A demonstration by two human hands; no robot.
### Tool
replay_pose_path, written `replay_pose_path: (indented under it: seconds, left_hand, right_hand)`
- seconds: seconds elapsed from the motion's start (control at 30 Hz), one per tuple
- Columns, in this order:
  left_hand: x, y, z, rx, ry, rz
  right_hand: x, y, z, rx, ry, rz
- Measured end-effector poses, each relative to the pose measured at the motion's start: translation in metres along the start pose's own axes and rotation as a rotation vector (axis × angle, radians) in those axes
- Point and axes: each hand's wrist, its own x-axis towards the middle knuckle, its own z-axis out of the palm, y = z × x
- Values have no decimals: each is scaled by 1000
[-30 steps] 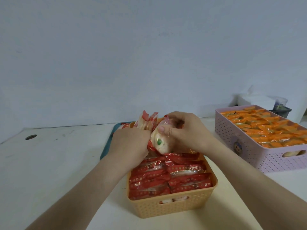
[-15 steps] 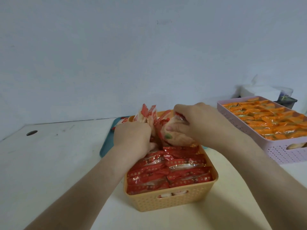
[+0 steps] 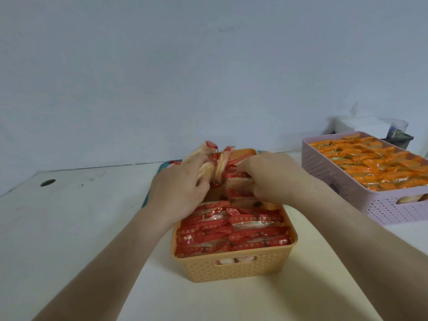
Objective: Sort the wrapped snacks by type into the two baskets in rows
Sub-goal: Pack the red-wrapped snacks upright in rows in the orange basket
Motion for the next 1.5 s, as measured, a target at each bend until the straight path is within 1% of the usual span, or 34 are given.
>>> replay_pose_path:
  seconds: [0.1, 0.2, 0.23, 0.3, 0.33, 0.37, 0.4, 0.47, 0.57, 0.63, 0.67, 0.77, 0.83, 0.87, 0.9, 0.97, 1.07, 1.23, 1.3, 1.4, 1.5]
  left_hand:
    - [-6, -8, -1, -190, -8, 45]
    - [-7, -15, -4, -212, -98, 90]
    - [-7, -17, -6, -203, -147, 116]
    - [-5, -17, -10, -158, -219, 161]
    - [-4, -17, -12, -113, -228, 181]
    - [-3, -16, -14, -63, -225, 185]
    - [-2, -16, -16, -24, -215, 178]
    - [-2, -17, -17, 7, -188, 178]
    - [-4, -13, -13, 61, -128, 258]
    - [-3, -9, -9, 156, -154, 299]
    - [-1, -10, -7, 185, -190, 302]
    - [4, -10, -6, 102, -311, 289]
    - [7, -12, -8, -61, -323, 211]
    - [8, -14, -9, -121, -301, 164]
    - [10, -15, -9, -135, -274, 142]
    - [11, -16, -8, -74, -278, 191]
    - [8, -8, -4, 4, -382, 289]
    - [9, -10, -3, 12, -583, 240]
    - [11, -9, -3, 23, -620, 245]
    - [12, -8, 2, 22, -590, 260]
    - [8, -11, 8, -6, -510, 271]
  right_hand:
    - [1, 0, 10, -79, 137, 57]
    - [2, 3, 21, -33, 170, 103]
    - [4, 5, 22, 10, 136, 96]
    - [7, 7, 17, 176, -22, 85]
    - [8, 8, 13, 255, -97, 78]
    - [9, 9, 11, 294, -133, 65]
    - [9, 10, 9, 296, -134, 59]
    - [9, 13, 9, 283, -65, 67]
    - [6, 7, 13, 197, 54, 69]
    - [5, 2, 14, 183, 68, 38]
    - [5, 0, 12, 198, 37, 20]
    - [8, 4, 7, 284, -93, 22]
    - [8, 9, 5, 315, -134, 22]
    - [8, 11, 5, 319, -139, 17]
    - [8, 12, 6, 320, -129, 14]
    - [8, 12, 10, 348, -81, 59]
    - [9, 9, 13, 365, -17, 151]
    - [23, -2, 18, 245, -49, 206]
    - [30, -6, 24, 193, -37, 214]
    - [33, -12, 28, 228, -3, 223]
    - [29, -11, 24, 341, 192, 266]
